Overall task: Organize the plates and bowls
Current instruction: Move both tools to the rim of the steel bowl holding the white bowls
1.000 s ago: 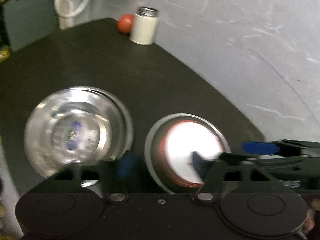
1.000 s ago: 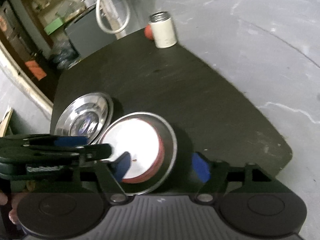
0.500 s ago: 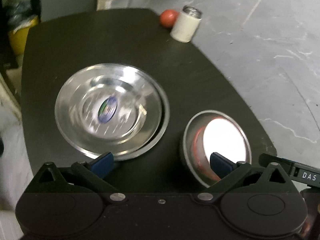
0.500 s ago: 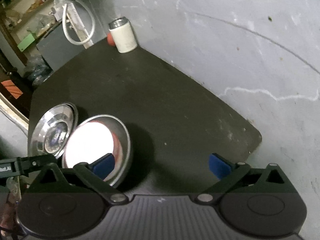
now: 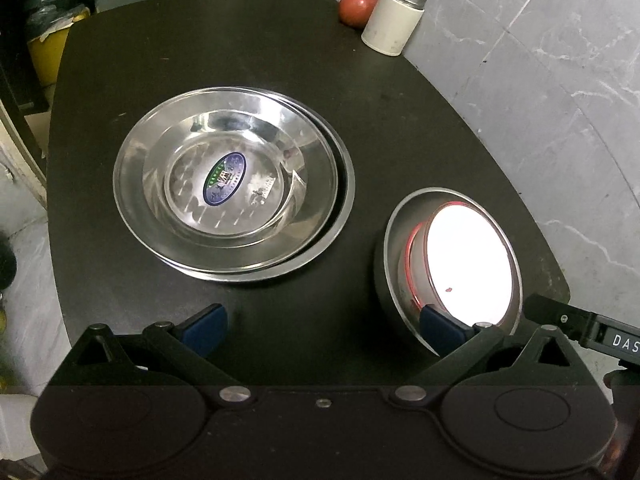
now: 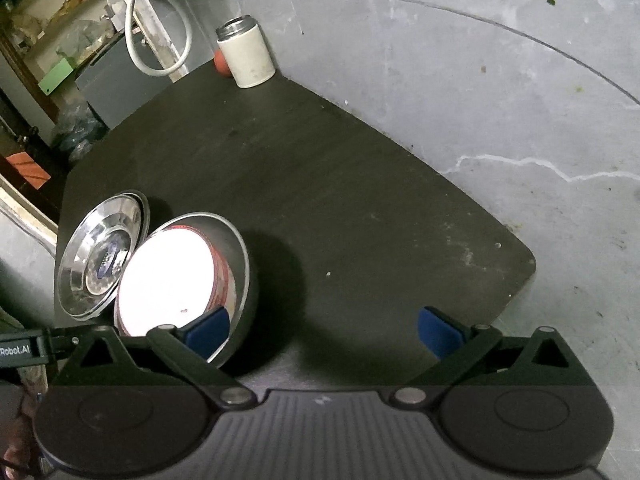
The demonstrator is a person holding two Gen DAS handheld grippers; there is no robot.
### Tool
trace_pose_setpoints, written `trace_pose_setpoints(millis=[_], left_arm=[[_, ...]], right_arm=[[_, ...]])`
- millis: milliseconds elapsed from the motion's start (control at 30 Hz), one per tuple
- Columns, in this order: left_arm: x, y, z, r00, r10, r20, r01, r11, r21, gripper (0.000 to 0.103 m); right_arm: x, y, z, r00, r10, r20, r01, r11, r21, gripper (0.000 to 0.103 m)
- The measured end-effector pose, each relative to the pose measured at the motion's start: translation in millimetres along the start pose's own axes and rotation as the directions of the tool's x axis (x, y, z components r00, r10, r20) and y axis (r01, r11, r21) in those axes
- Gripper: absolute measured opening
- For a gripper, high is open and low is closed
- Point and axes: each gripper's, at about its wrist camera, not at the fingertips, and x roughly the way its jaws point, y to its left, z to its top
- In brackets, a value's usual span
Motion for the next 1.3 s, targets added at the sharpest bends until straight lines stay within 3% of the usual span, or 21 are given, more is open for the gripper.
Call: trace_pose_setpoints(millis=[967, 1067, 1300], left_arm=[[25, 0, 7, 0.998, 0.056, -0.029, -0.057, 0.997, -0.044, 0.102], [27, 0, 8, 0.998, 0.048, -0.029, -0.05, 0.998, -0.047, 0.098], [25, 6, 6, 1.0, 0.0, -0.029, -0.002, 0.998, -0.07, 0.087]], right_arm=[[32, 4, 17, 0.997, 0.024, -0.08, -0.03, 0.997, -0.07, 0.103], [34, 5, 17, 0.997, 0.023, -0.075, -0.029, 0.996, -0.085, 0.102], [33, 1, 18, 0.993, 0.085, -0.077, -0.089, 0.994, -0.062, 0.088]])
